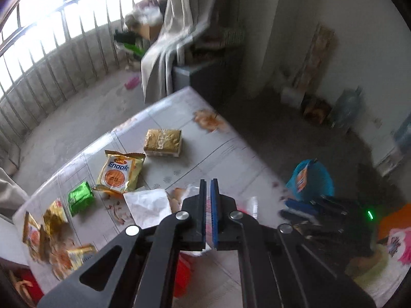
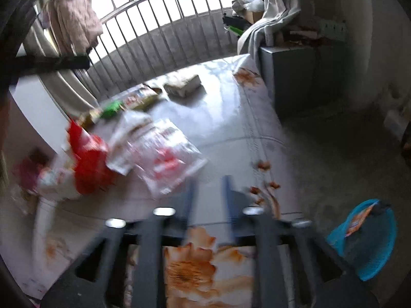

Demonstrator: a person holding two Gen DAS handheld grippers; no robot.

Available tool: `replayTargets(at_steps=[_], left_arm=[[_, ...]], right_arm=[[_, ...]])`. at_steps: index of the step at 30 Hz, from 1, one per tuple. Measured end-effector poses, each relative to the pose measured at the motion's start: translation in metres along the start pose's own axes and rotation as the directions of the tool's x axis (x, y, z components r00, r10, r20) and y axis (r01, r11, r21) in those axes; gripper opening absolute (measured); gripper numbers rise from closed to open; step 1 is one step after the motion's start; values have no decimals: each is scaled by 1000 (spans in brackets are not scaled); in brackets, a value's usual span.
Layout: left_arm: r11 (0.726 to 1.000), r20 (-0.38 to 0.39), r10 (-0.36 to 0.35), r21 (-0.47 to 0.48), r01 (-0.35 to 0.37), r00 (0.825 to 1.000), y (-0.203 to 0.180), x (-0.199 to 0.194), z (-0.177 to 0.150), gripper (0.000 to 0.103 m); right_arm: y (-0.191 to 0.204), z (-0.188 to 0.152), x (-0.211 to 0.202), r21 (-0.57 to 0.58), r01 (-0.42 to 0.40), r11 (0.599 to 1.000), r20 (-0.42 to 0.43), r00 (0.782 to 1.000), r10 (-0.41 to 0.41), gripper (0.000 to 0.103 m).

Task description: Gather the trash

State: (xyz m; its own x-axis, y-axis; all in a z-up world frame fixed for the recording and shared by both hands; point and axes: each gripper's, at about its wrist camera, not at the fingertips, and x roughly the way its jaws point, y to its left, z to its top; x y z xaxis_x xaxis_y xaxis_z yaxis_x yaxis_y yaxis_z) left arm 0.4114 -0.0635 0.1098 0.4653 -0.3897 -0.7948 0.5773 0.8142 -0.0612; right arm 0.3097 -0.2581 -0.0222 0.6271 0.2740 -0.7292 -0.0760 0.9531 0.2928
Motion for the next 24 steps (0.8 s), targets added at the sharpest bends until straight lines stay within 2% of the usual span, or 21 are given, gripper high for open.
replayTargets(at_steps=[2, 4, 5, 6, 8, 10, 12, 13, 15, 17, 20, 24], left_arm=[[999, 64, -15, -50, 18, 998, 0, -22, -18, 8], [997, 134, -6, -74, 16, 991, 1, -42, -41, 20], [997, 173, 22, -70, -10, 985, -2, -53, -56, 31], [997, 199, 50, -60, -39, 979, -3, -58, -66, 42], [995, 248, 103, -29, -99, 963, -10, -70, -90, 49], [992, 286, 124, 2, -130, 950, -19, -78, -117, 53], [991, 291, 123, 13, -133, 949, -27, -80, -140, 56], [991, 288, 125, 14, -134, 950, -31, -78, -152, 57], [991, 273, 119, 25, -131, 955, -38, -71, -173, 57], [994, 252, 103, 19, -111, 962, -41, -57, -187, 57], [998, 205, 57, -1, -58, 977, -47, -40, -209, 57], [999, 187, 36, -4, -36, 982, -51, -28, -226, 57]], right_arm=[[4, 10, 0, 26, -55, 998, -1, 998, 55, 45], [13, 17, 3, 27, -91, 995, -17, 996, 91, 52], [20, 22, 4, 19, -95, 995, -18, 995, 96, 57], [29, 26, 7, -10, -83, 997, -18, 996, 82, 62], [44, 32, 14, -77, -47, 996, -18, 999, 46, 65], [60, 35, 25, -146, -3, 989, -23, 1000, 0, 65], [77, 38, 45, -228, 46, 973, -25, 998, -53, 65], [80, 37, 53, -260, 71, 963, -24, 997, -80, 64], [87, 35, 73, -321, 123, 939, -33, 990, -140, 52], [85, 27, 96, -361, 171, 917, -84, 973, -214, 30], [72, 12, 87, -308, 168, 936, -98, 973, -207, 27], [62, -16, 58, -268, 189, 945, -110, 968, -225, 26]])
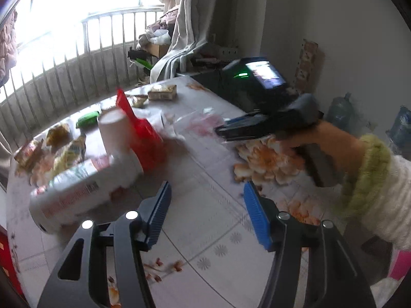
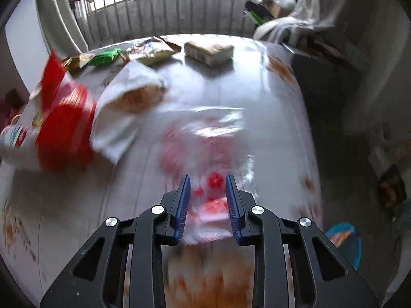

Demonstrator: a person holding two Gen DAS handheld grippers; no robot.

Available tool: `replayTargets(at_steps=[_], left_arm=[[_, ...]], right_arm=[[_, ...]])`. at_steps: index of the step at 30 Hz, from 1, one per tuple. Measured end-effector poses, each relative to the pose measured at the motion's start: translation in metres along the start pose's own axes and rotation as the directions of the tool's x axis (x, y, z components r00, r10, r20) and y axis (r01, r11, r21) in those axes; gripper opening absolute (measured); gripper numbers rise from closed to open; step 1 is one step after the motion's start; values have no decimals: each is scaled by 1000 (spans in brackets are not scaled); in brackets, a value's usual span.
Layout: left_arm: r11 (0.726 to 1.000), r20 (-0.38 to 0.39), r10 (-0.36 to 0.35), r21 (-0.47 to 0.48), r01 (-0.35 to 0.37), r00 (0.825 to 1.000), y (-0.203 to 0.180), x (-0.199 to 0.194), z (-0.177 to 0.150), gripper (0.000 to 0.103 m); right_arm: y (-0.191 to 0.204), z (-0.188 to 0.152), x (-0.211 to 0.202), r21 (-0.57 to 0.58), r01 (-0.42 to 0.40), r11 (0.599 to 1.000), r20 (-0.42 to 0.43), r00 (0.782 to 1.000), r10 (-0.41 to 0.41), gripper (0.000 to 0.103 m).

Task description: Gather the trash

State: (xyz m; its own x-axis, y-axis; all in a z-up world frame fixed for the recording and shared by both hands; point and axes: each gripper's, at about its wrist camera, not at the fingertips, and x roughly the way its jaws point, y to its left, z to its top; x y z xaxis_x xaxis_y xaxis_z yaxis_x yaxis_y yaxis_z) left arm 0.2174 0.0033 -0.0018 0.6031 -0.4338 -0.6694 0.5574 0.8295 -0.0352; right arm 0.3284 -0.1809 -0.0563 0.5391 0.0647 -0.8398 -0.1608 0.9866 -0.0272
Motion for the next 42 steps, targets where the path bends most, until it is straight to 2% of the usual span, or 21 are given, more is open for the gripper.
replayTargets(at_steps=[4, 6, 8, 11, 14, 15, 16, 18, 20, 22, 25, 26, 27, 29, 33, 35, 39, 42], left_arm=[[1000, 7, 11, 9, -11, 1000, 1, 6, -7, 57], [1000, 6, 7, 4, -7, 1000, 2, 8, -11, 60], [1000, 7, 5, 0, -5, 1000, 4, 9, -15, 63], [1000, 13, 5, -3, -5, 1000, 6, 7, -21, 68], [1000, 17, 14, -17, -14, 1000, 7, 4, -27, 73], [999, 18, 15, -30, -15, 1000, 10, 4, -29, 74], [999, 17, 15, -47, -14, 1000, 13, 4, -32, 74], [997, 10, 13, -76, -12, 1000, 18, 5, -35, 76], [995, 5, 12, -97, -11, 1000, 21, 6, -39, 77], [994, -3, 11, -113, -11, 1000, 24, 6, -43, 77], [992, -5, 12, -125, -13, 1000, 26, 6, -48, 78], [992, -5, 11, -126, -11, 1000, 26, 6, -48, 79], [992, -5, 8, -129, -8, 1000, 26, 6, -49, 79], [992, -6, 5, -126, -5, 1000, 25, 7, -52, 79], [993, -20, 5, -120, -7, 1000, 23, 7, -58, 79], [992, -28, 4, -126, -7, 1000, 24, 7, -61, 79], [988, -47, 6, -156, -13, 999, 28, 5, -67, 79], [981, -53, 13, -192, -23, 998, 34, 0, -70, 79]], right_arm=[[3, -38, -26, -8, 9, 1000, -51, 999, -9, 26], [4, -45, -37, -14, -10, 1000, -87, 996, 9, 28], [3, -41, -47, 11, -53, 999, -86, 995, 54, 33], [3, -17, -66, 59, -149, 987, -7, 989, 150, 46], [9, 17, -73, 107, -264, 958, 68, 964, 258, 58], [10, 31, -67, 147, -317, 937, 88, 948, 307, 60], [11, 39, -61, 176, -349, 920, 93, 937, 337, 60], [12, 61, -31, 283, -426, 859, 80, 903, 422, 60], [14, 73, -4, 367, -453, 812, 49, 882, 470, 60], [18, 83, 25, 439, -451, 777, 4, 866, 501, 58], [25, 91, 54, 485, -430, 761, -43, 858, 512, 41], [24, 88, 58, 493, -427, 758, -51, 856, 515, 30], [24, 88, 63, 503, -426, 752, -57, 852, 521, 14], [20, 84, 69, 534, -438, 723, -46, 839, 543, 2], [7, 74, 46, 544, -473, 693, 37, 838, 544, 0], [3, 66, 29, 534, -503, 680, 77, 829, 554, 0], [-3, 46, -9, 513, -578, 635, 150, 788, 597, 0], [3, 20, -34, 505, -635, 585, 177, 739, 650, 0]])
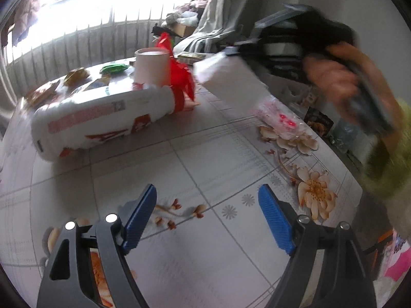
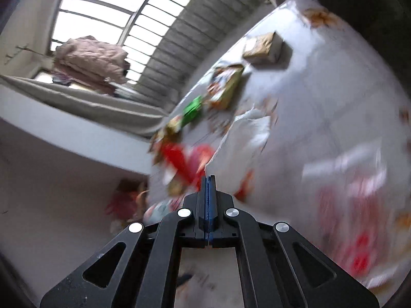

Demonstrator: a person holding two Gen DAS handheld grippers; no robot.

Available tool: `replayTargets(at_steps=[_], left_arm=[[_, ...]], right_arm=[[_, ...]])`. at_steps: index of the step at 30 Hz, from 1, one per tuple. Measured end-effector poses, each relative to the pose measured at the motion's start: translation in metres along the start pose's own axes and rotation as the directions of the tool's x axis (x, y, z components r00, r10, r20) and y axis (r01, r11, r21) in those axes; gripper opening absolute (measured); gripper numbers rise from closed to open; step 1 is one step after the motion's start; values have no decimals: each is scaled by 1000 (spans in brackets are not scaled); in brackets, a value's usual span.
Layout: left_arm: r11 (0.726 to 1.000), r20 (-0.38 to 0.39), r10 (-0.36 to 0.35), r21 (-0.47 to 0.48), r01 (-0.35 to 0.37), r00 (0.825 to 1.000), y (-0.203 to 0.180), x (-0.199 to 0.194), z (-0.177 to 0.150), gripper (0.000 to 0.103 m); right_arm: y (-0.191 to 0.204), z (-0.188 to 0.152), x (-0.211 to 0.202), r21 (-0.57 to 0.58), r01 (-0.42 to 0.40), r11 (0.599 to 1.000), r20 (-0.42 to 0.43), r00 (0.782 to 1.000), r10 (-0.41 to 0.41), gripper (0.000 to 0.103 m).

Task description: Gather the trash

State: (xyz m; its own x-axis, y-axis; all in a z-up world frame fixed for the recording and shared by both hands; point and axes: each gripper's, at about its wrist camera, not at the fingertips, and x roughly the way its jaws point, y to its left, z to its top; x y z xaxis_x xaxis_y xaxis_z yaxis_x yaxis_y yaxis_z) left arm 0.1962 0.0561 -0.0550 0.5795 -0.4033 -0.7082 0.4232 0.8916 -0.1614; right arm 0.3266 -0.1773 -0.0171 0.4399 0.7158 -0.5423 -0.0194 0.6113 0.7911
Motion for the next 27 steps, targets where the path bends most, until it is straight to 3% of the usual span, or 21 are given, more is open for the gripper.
replayTargets(at_steps=[3, 5, 9, 10, 12, 14, 16, 18, 20, 23, 27], left_arm=[[999, -1, 21, -24, -21, 1000, 5, -7, -2, 79], [999, 4, 32, -26, -32, 999, 6, -15, -4, 79], [999, 6, 36, -11, -36, 999, 4, -25, -9, 79], [1000, 5, 29, -3, -29, 1000, 2, -27, -11, 79], [1000, 5, 14, 10, -14, 1000, -3, -30, -13, 79], [1000, -2, -6, 18, 6, 1000, -9, -30, -15, 79], [1000, -10, -25, 13, 25, 1000, -16, -27, -14, 79], [999, -8, -53, 5, 53, 999, -24, -22, -11, 79], [997, 0, -76, 6, 76, 997, -32, -17, -7, 79], [997, -27, -74, 24, 75, 997, -45, -1, -1, 79], [995, -69, -39, 90, 45, 997, -60, 22, 2, 79]], right_arm=[[0, -44, -12, 20, -70, 997, -41, 997, 71, 0], [-1, -66, -15, 19, -72, 997, -51, 996, 73, 0], [-9, -111, -18, -43, 42, 998, -88, 995, -45, 5], [-12, -124, -18, -73, 103, 992, -114, 987, -111, 9], [-12, -136, -21, -121, 176, 977, -114, 975, -190, 42], [-6, -147, -33, -201, 258, 945, -66, 959, -276, 47], [3, -153, -44, -274, 309, 911, -18, 945, -326, 49], [10, -153, -57, -324, 358, 876, 54, 931, -361, 57], [7, -148, -67, -348, 431, 832, 137, 902, -410, 60], [-1, -132, -77, -347, 545, 763, 245, 838, -487, 67], [-17, -99, -71, -318, 629, 709, 317, 776, -546, 76]])
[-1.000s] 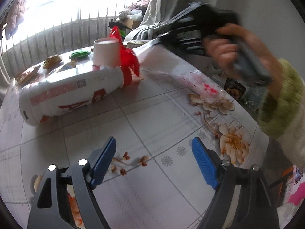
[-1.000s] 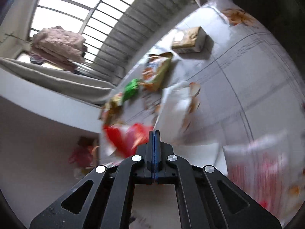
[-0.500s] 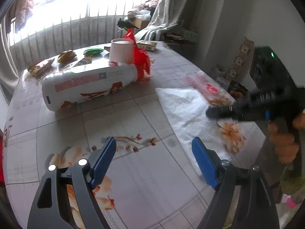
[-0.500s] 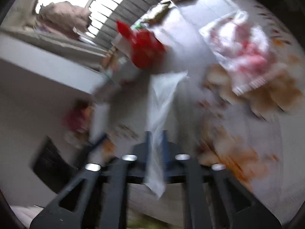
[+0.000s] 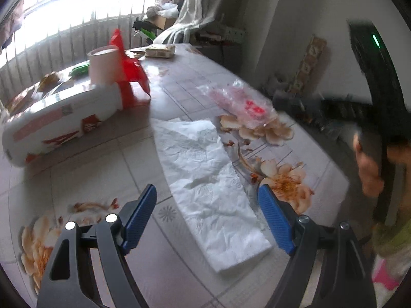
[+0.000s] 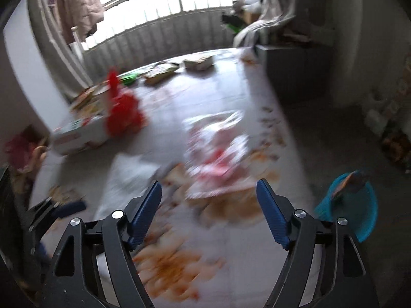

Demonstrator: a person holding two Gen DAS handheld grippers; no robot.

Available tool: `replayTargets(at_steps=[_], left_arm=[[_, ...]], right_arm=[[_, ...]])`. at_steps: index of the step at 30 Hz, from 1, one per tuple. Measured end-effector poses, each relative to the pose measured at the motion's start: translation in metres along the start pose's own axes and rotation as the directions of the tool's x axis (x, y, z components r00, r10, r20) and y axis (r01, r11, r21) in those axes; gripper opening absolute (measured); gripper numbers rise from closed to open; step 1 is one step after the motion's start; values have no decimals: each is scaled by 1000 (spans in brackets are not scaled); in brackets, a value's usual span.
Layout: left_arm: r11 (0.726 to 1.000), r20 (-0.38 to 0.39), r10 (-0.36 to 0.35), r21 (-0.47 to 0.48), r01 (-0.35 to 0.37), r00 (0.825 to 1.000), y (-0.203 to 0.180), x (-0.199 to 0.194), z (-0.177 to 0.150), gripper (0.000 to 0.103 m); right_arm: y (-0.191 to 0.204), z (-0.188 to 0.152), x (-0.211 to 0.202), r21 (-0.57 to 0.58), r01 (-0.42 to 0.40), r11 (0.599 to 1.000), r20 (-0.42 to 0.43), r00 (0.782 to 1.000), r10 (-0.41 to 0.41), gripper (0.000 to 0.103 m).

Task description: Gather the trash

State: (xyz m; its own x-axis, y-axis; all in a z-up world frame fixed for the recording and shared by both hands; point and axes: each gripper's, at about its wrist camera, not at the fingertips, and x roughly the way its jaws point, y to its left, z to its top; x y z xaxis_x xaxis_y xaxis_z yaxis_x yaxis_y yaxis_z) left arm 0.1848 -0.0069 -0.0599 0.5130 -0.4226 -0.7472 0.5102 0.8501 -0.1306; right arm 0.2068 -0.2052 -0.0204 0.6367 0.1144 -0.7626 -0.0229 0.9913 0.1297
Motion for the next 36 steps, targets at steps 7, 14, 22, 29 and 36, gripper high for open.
replayTargets(at_steps=[7, 14, 22, 29, 36], left_arm=[[982, -31, 96, 165, -89, 995, -23, 21, -3, 78], [984, -37, 97, 153, -90, 995, -22, 23, 3, 63], [980, -32, 106, 171, -99, 994, -18, 25, 9, 25], [982, -34, 99, 168, -92, 995, -13, 25, 15, 10], [975, 13, 114, 189, -115, 993, -16, 13, 29, 8]], right_arm=[[-5, 16, 45, 24, 0, 1000, -39, 999, 1, 84], [13, 12, 68, -80, 34, 996, -72, 997, -40, 80], [10, 5, 62, -101, 50, 994, -43, 998, -55, 59], [-5, 5, 55, -9, 12, 1000, -45, 999, -12, 23], [-14, 5, 48, 50, -52, 997, -29, 998, 53, 17]])
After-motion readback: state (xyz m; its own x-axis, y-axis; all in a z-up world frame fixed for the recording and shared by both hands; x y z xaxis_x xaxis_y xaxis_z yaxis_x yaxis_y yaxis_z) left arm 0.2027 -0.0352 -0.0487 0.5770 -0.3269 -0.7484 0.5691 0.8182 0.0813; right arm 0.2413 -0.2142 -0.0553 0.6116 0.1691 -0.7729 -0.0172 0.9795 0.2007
